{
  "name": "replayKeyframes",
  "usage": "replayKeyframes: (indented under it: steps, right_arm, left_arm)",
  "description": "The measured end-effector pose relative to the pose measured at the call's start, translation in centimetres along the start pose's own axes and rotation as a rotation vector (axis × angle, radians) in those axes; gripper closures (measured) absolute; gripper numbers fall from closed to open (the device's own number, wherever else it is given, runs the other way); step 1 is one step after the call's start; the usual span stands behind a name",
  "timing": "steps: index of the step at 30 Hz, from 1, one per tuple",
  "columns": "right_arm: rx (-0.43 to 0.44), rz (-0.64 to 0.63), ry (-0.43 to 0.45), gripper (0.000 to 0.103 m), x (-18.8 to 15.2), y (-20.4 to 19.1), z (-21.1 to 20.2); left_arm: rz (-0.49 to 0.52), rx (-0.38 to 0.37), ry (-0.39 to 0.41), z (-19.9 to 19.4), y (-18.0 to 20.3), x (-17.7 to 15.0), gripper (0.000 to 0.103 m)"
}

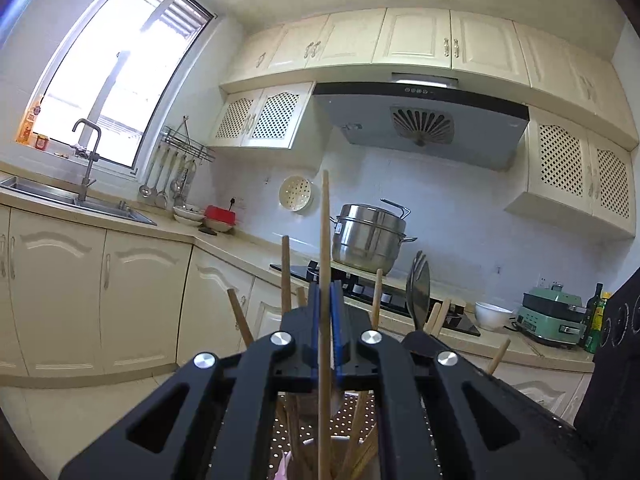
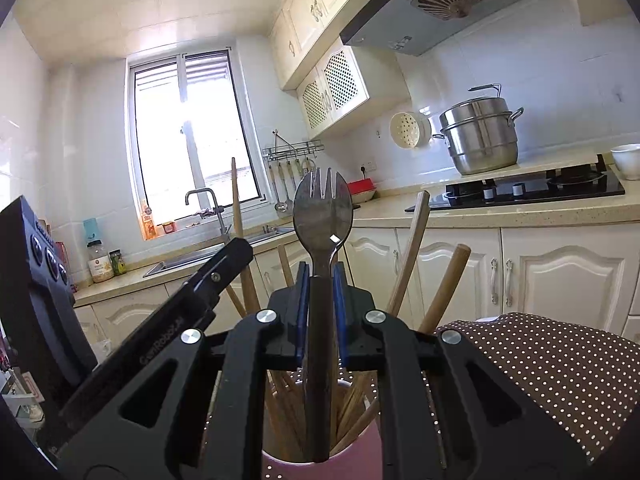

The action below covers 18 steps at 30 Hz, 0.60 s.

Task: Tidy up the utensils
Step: 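Lift the chopstick and black spork over the pink cup and lower them in, then open both grippers to release the chopstick and spork into the cup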

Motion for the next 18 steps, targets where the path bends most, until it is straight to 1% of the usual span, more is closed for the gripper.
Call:
replayKeyframes:
  steps: [2,4,5,6,7,9,10,12,16,18]
  right_arm:
    - [-0.006,0.003,0.002,0.091,0.0,0.1,0.1]
    - [-0.007,0.004,0.001,0.091,0.1,0.1,0.2]
    - [-0.007,0.006,0.002,0.091,0.1,0.0,0.2]
    - [-0.005,0.007,0.005,0.091,0.2,0.0,0.2]
    - [-0.009,0.006,0.007,0.091,0.2,-0.1,0.2]
    - [-0.004,0.005,0.012,0.091,0.3,-0.2,0.2]
    - [-0.003,0.002,0.010,0.091,0.3,-0.3,0.3]
    - [-0.001,-0.002,0.006,0.090,0.1,-0.6,0.4]
    - [-0.007,-0.011,-0.003,0.091,-0.4,-0.8,0.5]
    - [-0.014,-0.018,-0.007,0.091,-0.5,-1.0,0.7]
  left_arm:
    - [0.010,0.002,-0.023,-0.1,-0.2,-0.1,0.096]
    - [0.005,-0.004,-0.054,-0.3,-0.5,0.0,0.093]
    - [0.001,-0.005,-0.065,-0.5,-0.6,0.1,0.082]
    - [-0.006,-0.007,-0.069,-0.8,-0.9,0.2,0.069]
    - [-0.015,-0.002,-0.072,-1.2,-1.2,0.4,0.066]
    - [-0.017,0.024,-0.105,-1.7,-1.7,0.7,0.063]
    - [-0.023,0.026,-0.119,-2.0,-2.0,0.8,0.063]
    - [-0.035,0.040,-0.136,-2.5,-2.6,1.0,0.058]
    - [0.043,0.146,-0.183,-3.0,-3.3,1.4,0.057]
    - [0.070,0.168,-0.199,-3.0,-3.7,1.4,0.056]
Point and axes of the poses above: each gripper's, at about its wrist camera, not at the fingertips, and z roughly the way its jaws point, y to its right, x to its top, the point moved 1 cm from there along z, roughly the way its jaws point, and after that the axes turned 3 degrees about y, right-handed, at the moved point
